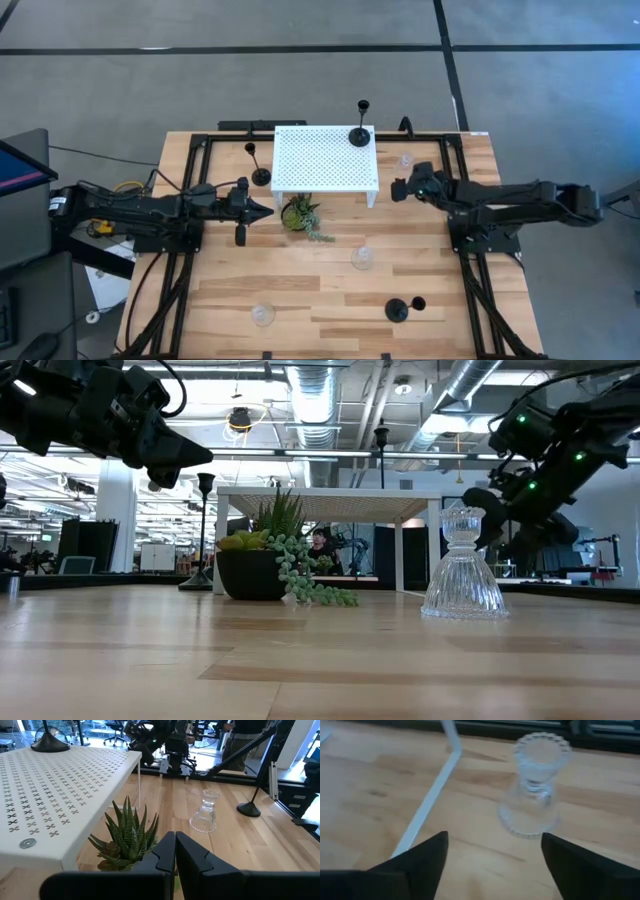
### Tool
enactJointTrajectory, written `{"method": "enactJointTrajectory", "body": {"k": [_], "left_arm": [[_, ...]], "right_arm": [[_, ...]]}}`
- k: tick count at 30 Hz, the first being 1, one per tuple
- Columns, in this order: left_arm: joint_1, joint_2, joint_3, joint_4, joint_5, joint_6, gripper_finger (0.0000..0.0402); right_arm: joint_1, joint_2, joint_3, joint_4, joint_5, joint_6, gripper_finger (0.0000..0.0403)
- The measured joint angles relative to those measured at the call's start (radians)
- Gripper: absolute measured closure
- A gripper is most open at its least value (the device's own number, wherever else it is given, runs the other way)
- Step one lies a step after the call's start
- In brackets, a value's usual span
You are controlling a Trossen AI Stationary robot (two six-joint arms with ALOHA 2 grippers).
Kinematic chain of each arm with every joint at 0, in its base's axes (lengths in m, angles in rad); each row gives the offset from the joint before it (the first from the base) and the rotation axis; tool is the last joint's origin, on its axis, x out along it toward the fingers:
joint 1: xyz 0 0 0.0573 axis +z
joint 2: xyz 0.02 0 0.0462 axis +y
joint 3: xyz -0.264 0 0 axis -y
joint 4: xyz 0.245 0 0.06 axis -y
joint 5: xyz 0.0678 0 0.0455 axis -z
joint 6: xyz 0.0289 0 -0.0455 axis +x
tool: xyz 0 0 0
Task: Pick & Place candle stick holders
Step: Put the top right transparent glass candle holder on the shelf
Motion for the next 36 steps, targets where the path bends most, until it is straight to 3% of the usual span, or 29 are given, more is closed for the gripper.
{"method": "enactJointTrajectory", "body": {"k": [8, 29, 36], "left_arm": [[0.000, 0.000, 0.000, 0.000, 0.000, 0.000, 0.0389], [0.000, 0.000, 0.000, 0.000, 0.000, 0.000, 0.0389], [0.000, 0.000, 0.000, 0.000, 0.000, 0.000, 0.0389]], "right_arm": [[-0.074, 0.083, 0.000, 0.159, -0.030, -0.095, 0.0043], [-0.230, 0.347, 0.001, 0.501, -0.030, -0.164, 0.0040], [-0.269, 0.393, 0.001, 0.530, -0.030, -0.165, 0.0040]]}}
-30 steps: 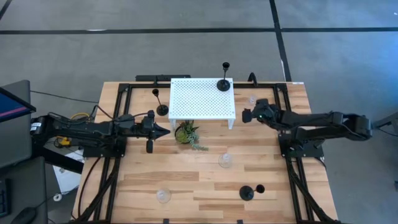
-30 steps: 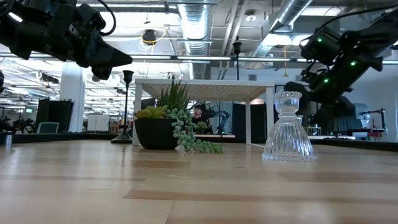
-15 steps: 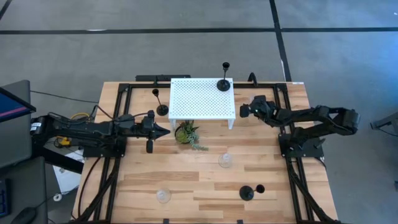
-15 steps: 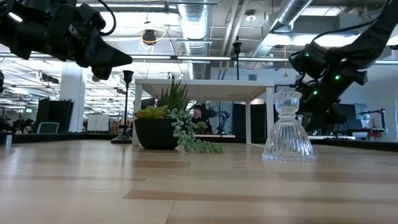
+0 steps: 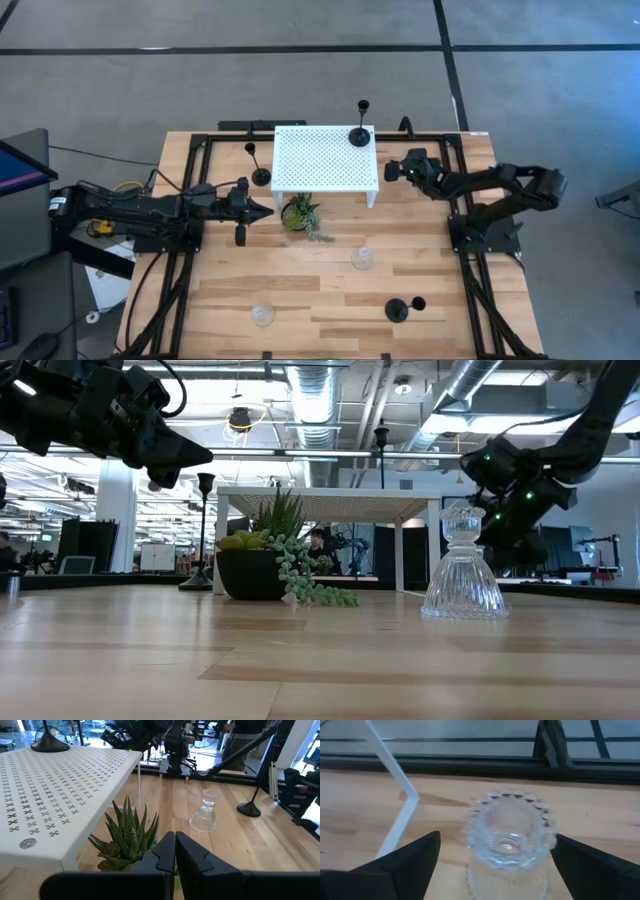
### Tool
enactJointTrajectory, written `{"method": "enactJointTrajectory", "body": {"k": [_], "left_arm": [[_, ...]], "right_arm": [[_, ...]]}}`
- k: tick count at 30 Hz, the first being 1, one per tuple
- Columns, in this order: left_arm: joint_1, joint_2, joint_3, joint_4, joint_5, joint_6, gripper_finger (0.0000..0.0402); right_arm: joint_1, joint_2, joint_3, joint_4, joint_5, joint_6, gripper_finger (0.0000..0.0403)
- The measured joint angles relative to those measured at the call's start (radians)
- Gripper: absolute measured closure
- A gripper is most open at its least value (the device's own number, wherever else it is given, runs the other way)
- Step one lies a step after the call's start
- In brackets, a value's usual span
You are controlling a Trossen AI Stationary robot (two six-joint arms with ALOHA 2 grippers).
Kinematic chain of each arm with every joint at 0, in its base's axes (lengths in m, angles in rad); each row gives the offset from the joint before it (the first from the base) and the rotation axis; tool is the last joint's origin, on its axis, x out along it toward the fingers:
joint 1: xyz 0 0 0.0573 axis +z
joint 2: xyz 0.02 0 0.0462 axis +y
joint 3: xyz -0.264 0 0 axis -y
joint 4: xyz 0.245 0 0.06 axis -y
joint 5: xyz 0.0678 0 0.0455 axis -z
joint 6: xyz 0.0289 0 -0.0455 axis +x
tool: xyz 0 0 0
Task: Pick & Place candle stick holders
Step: Put the top right transparent glass candle holder on the shelf
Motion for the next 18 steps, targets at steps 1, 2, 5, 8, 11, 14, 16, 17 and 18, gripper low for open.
{"method": "enactJointTrajectory", "body": {"k": [1, 2, 5, 8, 11, 14, 16, 17, 18], "left_arm": [[0.000, 0.000, 0.000, 0.000, 0.000, 0.000, 0.0389], [0.000, 0.000, 0.000, 0.000, 0.000, 0.000, 0.0389], [0.000, 0.000, 0.000, 0.000, 0.000, 0.000, 0.0389], [0.000, 0.000, 0.000, 0.000, 0.000, 0.000, 0.0389], [0.000, 0.000, 0.000, 0.000, 0.000, 0.000, 0.0389], [0.000, 0.000, 0.000, 0.000, 0.000, 0.000, 0.0389], [0.000, 0.000, 0.000, 0.000, 0.000, 0.000, 0.0389], [0.000, 0.000, 0.000, 0.000, 0.000, 0.000, 0.0389], [0.000, 0.000, 0.000, 0.000, 0.000, 0.000, 0.0389]], "right_arm": [[-0.004, 0.007, 0.000, 0.003, 0.000, 0.000, 0.0042], [-0.005, 0.015, 0.000, 0.005, 0.000, 0.000, 0.0045], [-0.004, 0.033, 0.000, 0.032, 0.000, 0.000, 0.0060], [-0.003, 0.037, 0.000, 0.040, 0.001, 0.000, 0.0083], [-0.003, 0.034, 0.000, 0.040, 0.001, -0.016, 0.0109], [-0.003, 0.034, 0.000, 0.040, 0.003, -0.017, 0.0133], [-0.003, 0.034, 0.000, 0.040, 0.003, -0.017, 0.0148], [-0.003, 0.034, 0.000, 0.040, 0.003, -0.017, 0.0156], [-0.003, 0.034, 0.000, 0.039, 0.003, -0.017, 0.0165]]}}
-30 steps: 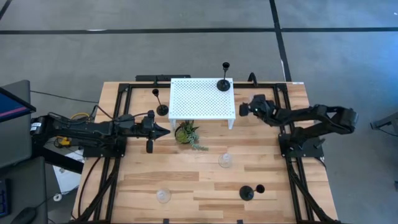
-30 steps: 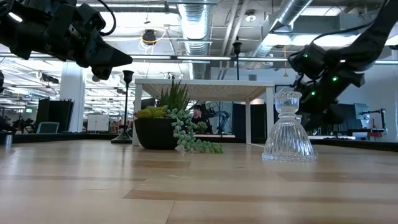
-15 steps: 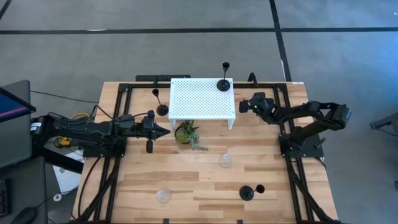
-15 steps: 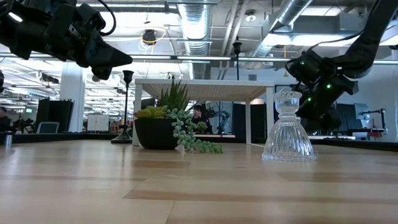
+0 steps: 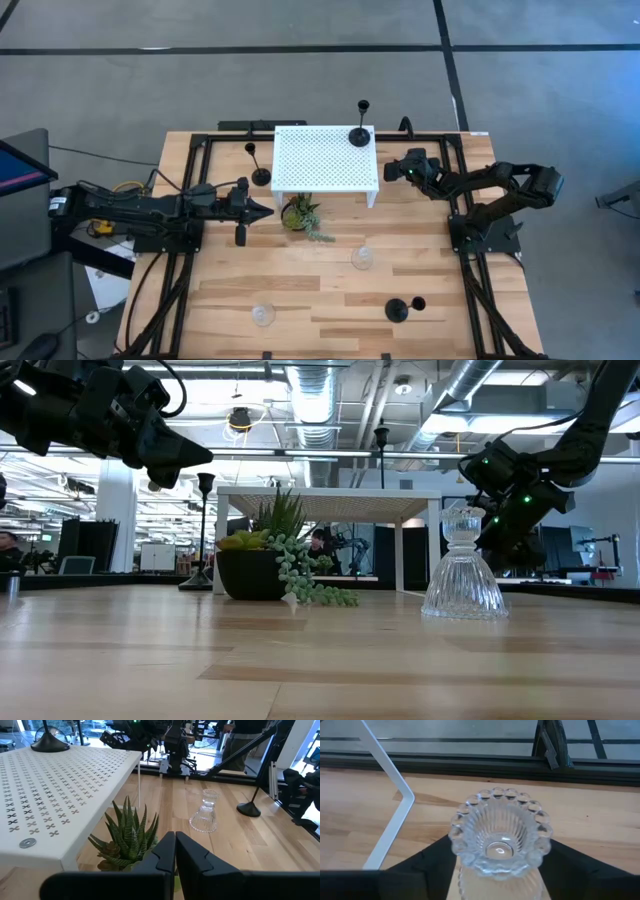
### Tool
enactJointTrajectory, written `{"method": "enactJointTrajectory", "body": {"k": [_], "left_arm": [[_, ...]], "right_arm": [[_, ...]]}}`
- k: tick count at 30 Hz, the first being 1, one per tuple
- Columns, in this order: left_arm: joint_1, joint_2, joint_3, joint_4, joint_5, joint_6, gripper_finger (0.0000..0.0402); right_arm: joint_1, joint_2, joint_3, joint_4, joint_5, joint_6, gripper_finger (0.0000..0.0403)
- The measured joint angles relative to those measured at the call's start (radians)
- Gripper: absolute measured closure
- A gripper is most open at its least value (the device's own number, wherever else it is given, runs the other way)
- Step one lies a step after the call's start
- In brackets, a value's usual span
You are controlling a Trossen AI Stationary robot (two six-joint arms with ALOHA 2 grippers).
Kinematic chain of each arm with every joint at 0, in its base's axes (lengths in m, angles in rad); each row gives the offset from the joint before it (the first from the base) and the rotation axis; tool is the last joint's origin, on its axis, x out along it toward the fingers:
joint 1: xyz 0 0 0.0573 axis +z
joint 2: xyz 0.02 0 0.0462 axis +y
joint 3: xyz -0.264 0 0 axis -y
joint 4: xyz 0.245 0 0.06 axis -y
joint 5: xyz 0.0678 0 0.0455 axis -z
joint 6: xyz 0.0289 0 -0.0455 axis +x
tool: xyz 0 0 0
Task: Pick & Place candle stick holders
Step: Put the top right transparent glass candle holder on the shelf
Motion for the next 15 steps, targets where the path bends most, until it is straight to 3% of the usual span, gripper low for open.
{"method": "enactJointTrajectory", "body": {"k": [10, 15], "left_arm": [[0.000, 0.000, 0.000, 0.000, 0.000, 0.000, 0.0389], [0.000, 0.000, 0.000, 0.000, 0.000, 0.000, 0.0389]], "right_arm": [[0.017, -0.009, 0.004, 0.009, 0.019, -0.037, 0.0283], [0.047, -0.081, 0.012, -0.110, -0.004, -0.051, 0.0288]]}}
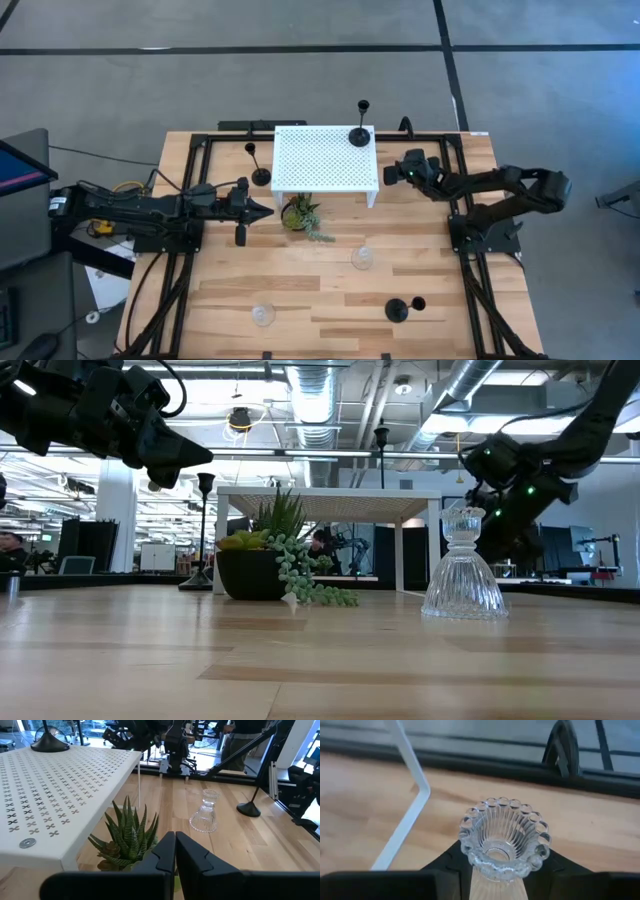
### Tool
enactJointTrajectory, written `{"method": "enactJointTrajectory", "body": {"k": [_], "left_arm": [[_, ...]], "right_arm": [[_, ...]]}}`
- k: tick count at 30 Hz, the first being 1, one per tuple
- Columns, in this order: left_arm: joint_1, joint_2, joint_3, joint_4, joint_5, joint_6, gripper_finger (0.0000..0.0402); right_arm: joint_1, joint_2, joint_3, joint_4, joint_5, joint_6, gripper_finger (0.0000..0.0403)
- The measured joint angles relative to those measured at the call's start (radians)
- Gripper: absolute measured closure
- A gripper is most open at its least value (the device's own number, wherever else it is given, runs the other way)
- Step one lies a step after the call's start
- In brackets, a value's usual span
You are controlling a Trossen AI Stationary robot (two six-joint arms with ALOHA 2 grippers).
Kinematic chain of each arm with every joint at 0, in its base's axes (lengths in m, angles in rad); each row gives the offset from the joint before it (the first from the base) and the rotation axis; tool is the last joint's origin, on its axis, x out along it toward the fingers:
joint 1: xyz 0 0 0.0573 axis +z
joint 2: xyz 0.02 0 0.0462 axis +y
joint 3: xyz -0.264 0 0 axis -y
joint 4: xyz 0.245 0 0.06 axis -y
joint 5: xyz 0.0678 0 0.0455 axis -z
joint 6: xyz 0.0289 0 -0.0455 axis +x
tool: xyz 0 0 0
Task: Pick & Place candle stick holders
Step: Put the top right transparent glass candle holder on the shelf
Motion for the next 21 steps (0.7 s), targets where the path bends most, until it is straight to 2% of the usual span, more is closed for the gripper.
{"method": "enactJointTrajectory", "body": {"k": [6, 11, 21], "left_arm": [[0.000, 0.000, 0.000, 0.000, 0.000, 0.000, 0.0389], [0.000, 0.000, 0.000, 0.000, 0.000, 0.000, 0.0389], [0.000, 0.000, 0.000, 0.000, 0.000, 0.000, 0.0389]], "right_arm": [[0.036, -0.135, 0.077, -0.291, -0.009, 0.001, 0.0279], [0.077, -0.232, 0.169, -0.525, -0.005, 0.000, 0.0289], [0.160, -0.360, 0.382, -0.838, 0.002, -0.001, 0.0285]]}}
